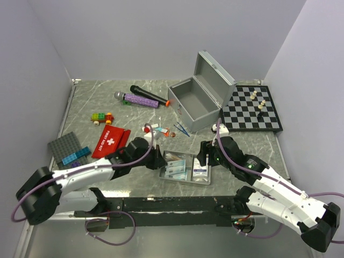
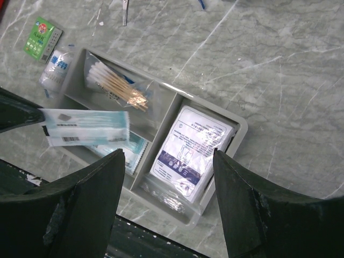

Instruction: Organize the medicine kit

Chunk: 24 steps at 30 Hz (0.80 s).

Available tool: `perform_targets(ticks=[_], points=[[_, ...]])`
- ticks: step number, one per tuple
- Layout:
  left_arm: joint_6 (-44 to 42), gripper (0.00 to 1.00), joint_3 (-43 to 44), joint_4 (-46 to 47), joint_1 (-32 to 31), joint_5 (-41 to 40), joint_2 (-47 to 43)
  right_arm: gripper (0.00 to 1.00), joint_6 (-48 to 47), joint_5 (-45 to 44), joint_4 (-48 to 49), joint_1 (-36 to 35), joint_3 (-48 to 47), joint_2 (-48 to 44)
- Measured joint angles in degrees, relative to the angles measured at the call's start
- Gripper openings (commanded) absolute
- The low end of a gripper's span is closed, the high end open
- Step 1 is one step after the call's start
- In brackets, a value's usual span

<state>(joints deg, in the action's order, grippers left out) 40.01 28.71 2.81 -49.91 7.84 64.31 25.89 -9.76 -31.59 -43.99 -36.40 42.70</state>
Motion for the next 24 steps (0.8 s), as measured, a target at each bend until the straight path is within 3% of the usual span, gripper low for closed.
perform_targets(ticks=[7, 10, 12, 17, 24], points=[[-5.2, 0.02, 5.4, -0.9, 0.0, 2.4, 6.8, 0.73, 0.0, 0.0, -0.1, 0.0, 0.0, -0.4], [-7.3, 0.16, 6.3, -1.9, 0.0, 2.5, 7.6, 0.73, 0.0, -0.1, -0.1, 0.0, 0.0, -0.8], [-8.1, 0.31, 6.4, -2.7, 0.0, 2.6, 7.5, 0.73, 0.0, -0.1, -0.1, 0.0, 0.0, -0.9], [-9.2, 0.50, 6.4, -5.7, 0.0, 2.7, 6.5, 0.73, -0.1, -0.1, -0.1, 0.0, 0.0, -0.8], [-6.6, 0.53, 6.3, -8.3, 0.0, -1.9, -1.8, 0.70, -0.6, 0.7, 0.4, 0.0, 0.0, 0.5]])
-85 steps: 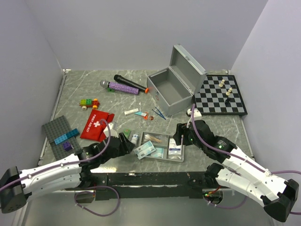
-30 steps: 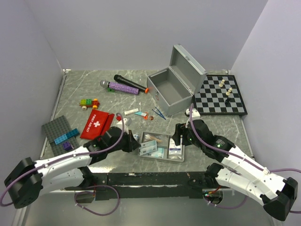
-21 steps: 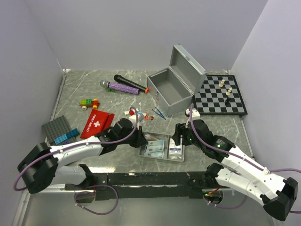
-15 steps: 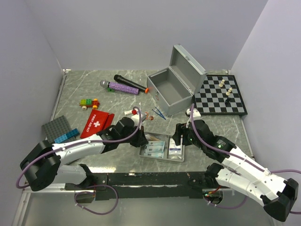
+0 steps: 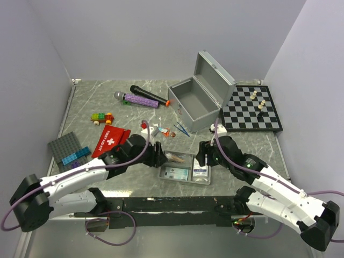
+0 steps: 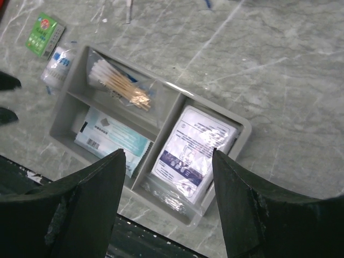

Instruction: Organize the medicine kit

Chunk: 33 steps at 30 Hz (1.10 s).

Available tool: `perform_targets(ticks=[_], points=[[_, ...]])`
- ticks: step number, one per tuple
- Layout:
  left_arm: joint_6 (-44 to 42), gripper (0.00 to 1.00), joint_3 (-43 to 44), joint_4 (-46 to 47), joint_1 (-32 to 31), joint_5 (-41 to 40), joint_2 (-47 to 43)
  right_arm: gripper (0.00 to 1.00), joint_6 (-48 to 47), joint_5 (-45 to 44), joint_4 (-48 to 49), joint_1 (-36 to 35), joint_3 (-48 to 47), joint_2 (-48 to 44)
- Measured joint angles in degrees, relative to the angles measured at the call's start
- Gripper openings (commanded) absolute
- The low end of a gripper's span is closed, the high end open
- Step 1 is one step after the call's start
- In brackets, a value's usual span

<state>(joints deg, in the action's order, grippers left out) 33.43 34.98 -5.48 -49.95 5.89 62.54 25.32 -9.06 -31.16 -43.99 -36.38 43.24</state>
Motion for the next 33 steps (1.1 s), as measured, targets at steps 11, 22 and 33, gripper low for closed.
perform_targets(ticks=[11, 22, 33], points=[[15.4, 0.40, -5.3, -4.3, 0.0, -20.0, -7.9, 0.59, -1.4, 5.8, 4.0, 0.0, 0.0, 10.4], [26.4, 0.63, -8.9, -9.5, 4.5, -30.1, -13.3, 0.64, 0.4, 5.6, 4.7, 0.0, 0.0, 15.6], [25.5, 0.62, -5.3, -10.7, 12.3, -27.1, -12.3, 0.75, 2.3, -1.0, 5.8, 10.9, -6.8, 15.7]])
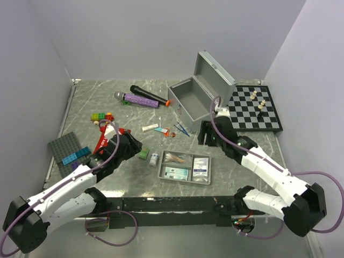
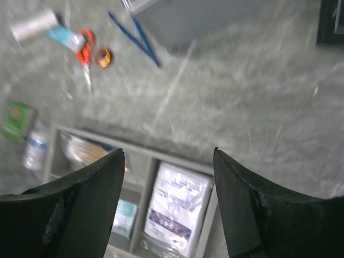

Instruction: Organize the medicine kit

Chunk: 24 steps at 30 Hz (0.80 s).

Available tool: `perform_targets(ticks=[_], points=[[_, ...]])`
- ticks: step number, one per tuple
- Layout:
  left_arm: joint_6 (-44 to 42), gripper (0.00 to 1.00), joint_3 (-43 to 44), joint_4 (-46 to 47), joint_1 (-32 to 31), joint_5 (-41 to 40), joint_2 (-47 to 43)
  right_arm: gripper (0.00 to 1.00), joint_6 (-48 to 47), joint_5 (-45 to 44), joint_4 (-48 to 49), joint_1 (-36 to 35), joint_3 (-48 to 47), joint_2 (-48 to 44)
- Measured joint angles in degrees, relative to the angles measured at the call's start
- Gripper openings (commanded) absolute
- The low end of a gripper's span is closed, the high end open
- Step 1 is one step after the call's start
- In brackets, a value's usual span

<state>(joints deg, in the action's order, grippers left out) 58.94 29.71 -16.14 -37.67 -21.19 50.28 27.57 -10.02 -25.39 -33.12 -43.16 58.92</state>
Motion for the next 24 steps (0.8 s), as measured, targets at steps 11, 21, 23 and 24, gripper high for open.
perform_targets(ticks=[11, 21, 23, 24], points=[[0.3, 0.64, -0.8, -1.6, 0.5, 1.2, -4.9, 0.75, -2.6, -1.3, 5.2, 1.4, -21.6, 18.5], [0.1, 0.68, 2.2, -4.8, 20.7, 4.0, 5.6, 0.75, -4.0, 0.5, 5.5, -4.7, -22.4, 21.0], [-0.1, 0.68, 2.4, -5.3, 23.1, 3.8, 8.7, 0.75, -4.0, 1.0, 6.0, -5.5, -21.8, 20.9], [-0.5, 0.68, 2.8, -6.0, 23.6, 3.7, 10.3, 0.75, -4.1, 1.2, 6.5, -5.8, -21.1, 20.5]])
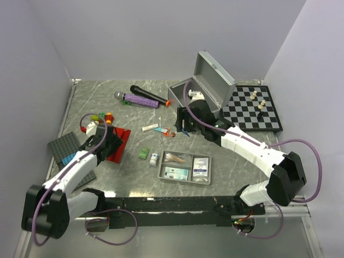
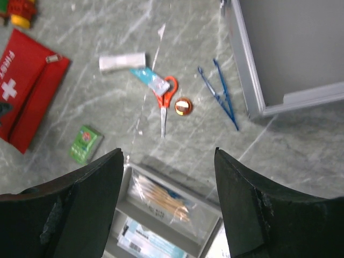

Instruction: Organize the medicine kit

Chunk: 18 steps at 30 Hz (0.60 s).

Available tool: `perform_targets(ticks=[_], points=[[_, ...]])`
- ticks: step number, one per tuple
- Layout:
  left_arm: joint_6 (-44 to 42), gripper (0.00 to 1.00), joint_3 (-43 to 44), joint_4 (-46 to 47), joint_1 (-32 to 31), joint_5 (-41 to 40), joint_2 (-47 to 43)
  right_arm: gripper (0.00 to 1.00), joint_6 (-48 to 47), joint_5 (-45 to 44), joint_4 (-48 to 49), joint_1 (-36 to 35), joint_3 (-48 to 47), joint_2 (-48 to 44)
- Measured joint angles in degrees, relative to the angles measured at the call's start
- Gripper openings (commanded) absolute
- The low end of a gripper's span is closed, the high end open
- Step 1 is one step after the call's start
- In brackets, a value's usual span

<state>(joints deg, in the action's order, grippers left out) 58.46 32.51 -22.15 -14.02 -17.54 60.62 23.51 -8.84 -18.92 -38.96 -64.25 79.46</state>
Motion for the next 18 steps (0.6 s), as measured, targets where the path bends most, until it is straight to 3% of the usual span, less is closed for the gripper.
perform_targets(ticks=[18], points=[[-7.8, 0.66, 8.2, -1.1, 1.9, -6.3, 17.8, 0.75, 0.4, 3.8, 2.8, -1.9, 15.1, -10.2]])
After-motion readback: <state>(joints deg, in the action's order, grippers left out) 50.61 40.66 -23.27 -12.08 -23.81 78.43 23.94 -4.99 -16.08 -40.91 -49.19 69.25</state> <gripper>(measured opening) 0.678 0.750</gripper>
